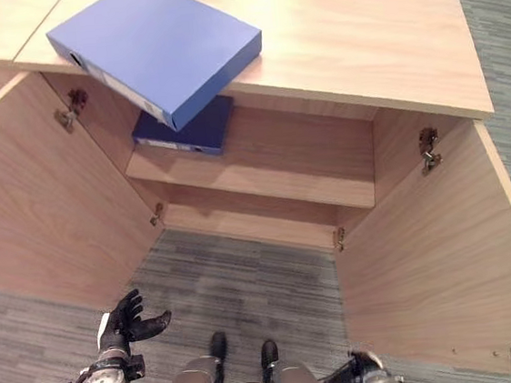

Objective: Put the empty folder in the office cabinet

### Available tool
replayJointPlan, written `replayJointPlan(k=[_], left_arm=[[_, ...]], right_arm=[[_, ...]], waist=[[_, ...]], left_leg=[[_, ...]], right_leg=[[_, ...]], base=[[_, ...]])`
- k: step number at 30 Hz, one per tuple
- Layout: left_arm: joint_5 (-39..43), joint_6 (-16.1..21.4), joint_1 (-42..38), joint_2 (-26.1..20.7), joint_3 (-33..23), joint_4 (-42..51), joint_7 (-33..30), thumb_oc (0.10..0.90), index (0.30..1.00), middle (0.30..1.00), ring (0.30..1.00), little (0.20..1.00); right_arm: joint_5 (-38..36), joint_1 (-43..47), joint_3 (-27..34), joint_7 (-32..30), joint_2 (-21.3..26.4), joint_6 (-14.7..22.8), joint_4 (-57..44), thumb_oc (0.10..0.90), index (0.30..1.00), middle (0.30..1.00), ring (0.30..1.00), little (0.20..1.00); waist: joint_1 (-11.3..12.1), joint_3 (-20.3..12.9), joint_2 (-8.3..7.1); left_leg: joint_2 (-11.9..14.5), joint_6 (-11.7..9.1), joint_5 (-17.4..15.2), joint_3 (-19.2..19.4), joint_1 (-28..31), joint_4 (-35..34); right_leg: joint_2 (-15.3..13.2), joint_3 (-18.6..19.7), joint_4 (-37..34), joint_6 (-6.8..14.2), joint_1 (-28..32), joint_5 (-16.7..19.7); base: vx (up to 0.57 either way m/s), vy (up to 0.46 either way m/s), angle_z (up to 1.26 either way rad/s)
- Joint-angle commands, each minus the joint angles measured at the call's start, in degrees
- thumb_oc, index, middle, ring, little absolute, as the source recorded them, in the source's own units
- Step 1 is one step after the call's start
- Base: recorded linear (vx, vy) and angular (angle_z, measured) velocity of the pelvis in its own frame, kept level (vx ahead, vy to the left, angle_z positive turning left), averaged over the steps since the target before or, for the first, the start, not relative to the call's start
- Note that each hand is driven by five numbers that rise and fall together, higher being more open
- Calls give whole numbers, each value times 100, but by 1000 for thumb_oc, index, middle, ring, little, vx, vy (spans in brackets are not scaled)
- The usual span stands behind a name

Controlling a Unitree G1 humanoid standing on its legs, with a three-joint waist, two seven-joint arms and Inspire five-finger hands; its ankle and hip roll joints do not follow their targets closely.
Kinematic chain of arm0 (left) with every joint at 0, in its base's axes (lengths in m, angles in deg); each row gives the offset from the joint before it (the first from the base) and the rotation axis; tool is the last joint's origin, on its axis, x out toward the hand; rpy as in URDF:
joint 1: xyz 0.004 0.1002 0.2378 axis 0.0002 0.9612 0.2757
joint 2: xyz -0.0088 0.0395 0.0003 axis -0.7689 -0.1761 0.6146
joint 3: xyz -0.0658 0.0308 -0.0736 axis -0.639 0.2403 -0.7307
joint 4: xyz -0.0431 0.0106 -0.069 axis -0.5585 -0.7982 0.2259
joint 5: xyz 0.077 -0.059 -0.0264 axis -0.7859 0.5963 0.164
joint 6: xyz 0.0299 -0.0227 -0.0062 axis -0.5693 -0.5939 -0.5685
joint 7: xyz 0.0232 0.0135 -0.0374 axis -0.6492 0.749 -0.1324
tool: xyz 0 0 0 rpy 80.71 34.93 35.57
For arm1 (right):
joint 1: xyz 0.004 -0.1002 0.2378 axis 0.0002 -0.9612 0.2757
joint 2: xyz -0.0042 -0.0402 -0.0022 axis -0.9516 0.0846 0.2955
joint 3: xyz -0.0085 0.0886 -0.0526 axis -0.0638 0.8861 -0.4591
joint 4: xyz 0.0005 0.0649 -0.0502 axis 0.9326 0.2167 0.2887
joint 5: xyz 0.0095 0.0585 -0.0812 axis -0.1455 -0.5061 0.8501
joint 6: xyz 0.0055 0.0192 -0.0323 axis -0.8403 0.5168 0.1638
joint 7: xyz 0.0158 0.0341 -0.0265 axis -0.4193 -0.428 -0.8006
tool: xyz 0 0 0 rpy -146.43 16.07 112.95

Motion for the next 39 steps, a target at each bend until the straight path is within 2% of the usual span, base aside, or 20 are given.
replayJointPlan(k=[1, 3, 4, 5, 7, 11, 15, 16, 19, 24, 26, 27, 33, 35, 37, 39], left_arm=[[-221, 413, -47, -102, -94, 819, -210, 800, 900, 900, 900, 900], [-2, 459, 21, -9, -139, 1014, -109, 800, 900, 900, 900, 900], [-2, 454, 32, -6, -139, 1024, -107, 800, 900, 900, 900, 900], [65, 406, 71, -28, -147, 1232, 92, 800, 900, 900, 900, 900], [381, 418, 89, -85, -220, 1555, 195, 800, 900, 900, 900, 900], [764, 590, 97, -170, -477, 2335, 205, 800, 900, 900, 900, 900], [519, 749, 26, -322, -703, 2975, 53, 800, 900, 900, 900, 900], [335, 796, -108, -342, -510, 3023, 2, 800, 900, 900, 900, 900], [-317, 899, -126, -579, -713, 3498, -429, 800, 900, 900, 900, 900], [-2323, 768, -795, -1130, -800, 3946, -1124, 800, 900, 900, 900, 900], [-2604, 709, -980, -1212, -744, 3930, -1261, 800, 900, 900, 900, 900], [-3164, 662, -1400, -1410, -584, 3821, -1430, 800, 900, 900, 900, 900], [-4342, 465, -2441, -1788, 60, 3523, -1527, 800, 900, 900, 900, 900], [-4716, 361, -2642, -2042, 117, 3387, -1565, 800, 900, 900, 900, 900], [-5199, 95, -3222, -2061, 588, 2972, -1580, 800, 900, 900, 900, 900], [-5396, 63, -3984, -2022, 1133, 2669, -1449, 800, 900, 900, 900, 900]], right_arm=[[-24, -323, -55, 91, 56, 125, -19, 800, 900, 900, 900, 900], [-126, -525, 102, 193, 72, 132, -64, 800, 900, 900, 900, 900], [-126, -533, 101, 194, 77, 131, -67, 800, 900, 900, 900, 900], [-250, -730, 305, 293, 88, 111, -54, 800, 900, 900, 900, 900], [-337, -834, 471, 312, 51, 79, 21, 800, 900, 900, 900, 900], [-514, -898, 747, 304, -65, 72, 200, 800, 900, 900, 900, 900], [-545, -879, 771, 302, -202, 104, 174, 800, 900, 900, 900, 900], [-828, -386, 558, 75, -634, 147, 262, 800, 900, 900, 900, 900], [-779, -444, 557, 121, -557, 164, 158, 800, 900, 900, 900, 900], [-736, -615, 480, 90, -614, 239, 166, 800, 900, 900, 900, 900], [-704, -641, 468, 76, -622, 237, 196, 800, 900, 900, 900, 900], [-619, -688, 396, 49, -619, 232, 255, 800, 900, 900, 900, 900], [-493, -744, 325, 14, -545, 221, 378, 800, 900, 900, 900, 900], [-270, -901, 76, 59, -502, 184, -322, 800, 900, 900, 900, 900], [-213, -1218, 13, 39, -310, 277, -140, 800, 900, 900, 900, 900], [-327, -1010, 35, 67, -263, 232, 158, 800, 900, 900, 900, 900]], waist=[[65, -442, 173], [32, -557, 320], [33, -555, 326], [-63, -725, 488], [-127, -794, 559], [-133, -834, 578], [-92, -873, 507], [14, -900, 524], [49, -930, 493], [-25, -1004, 335], [-41, -1015, 305], [-105, -1051, 278], [-274, -1130, 267], [-383, -1143, 234], [-511, -1174, 223], [-548, -1192, 235]], left_leg=[[276, 87, 273, 241, 89, -506], [357, -94, 446, 411, 323, -984], [362, -97, 462, 415, 351, -1019], [251, -172, 411, 334, 549, -1244], [130, -170, 324, 345, 637, -1244], [-57, -81, 180, 372, 798, -1244], [-171, -1, 29, 438, 905, -1244], [-215, 26, -14, 416, 951, -1244], [-239, 42, -73, 446, 1009, -1244], [-228, 43, -166, 571, 1119, -1244], [-226, 43, -180, 598, 1142, -1244], [-222, 40, -210, 630, 1166, -1244], [-196, 38, -279, 735, 1259, -1244], [-162, 21, -280, 830, 1289, -1244], [-156, 22, -297, 898, 1315, -1244], [-151, 26, -305, 907, 1315, -1244]], right_leg=[[-75, -319, -776, 714, 584, -185], [-79, -438, -865, 755, 734, -174], [-73, -438, -875, 754, 749, -170], [-129, -516, -1043, 823, 891, -60], [-201, -527, -1183, 877, 961, 62], [-314, -416, -1244, 991, 1022, 190], [-400, -325, -1300, 1085, 1065, 247], [-430, -339, -1339, 1108, 1129, 261], [-459, -352, -1377, 1153, 1185, 263], [-467, -306, -1448, 1208, 1258, 292], [-471, -297, -1470, 1215, 1278, 303], [-471, -284, -1486, 1230, 1283, 318], [-469, -225, -1557, 1259, 1327, 361], [-461, -182, -1592, 1269, 1321, 389], [-454, -120, -1608, 1287, 1311, 416], [-444, -98, -1616, 1294, 1309, 422]], base=[[82, 107, 60], [91, 136, 55], [131, 231, 33], [114, 229, 18], [93, 244, 9], [44, 163, 4], [36, 100, -20], [45, 57, -23], [46, 50, -9], [32, -8, -4], [0, 0, 0], [0, 0, 0], [14, -17, -13], [-20, -21, -11], [-19, -13, -26], [-17, -21, -20]])
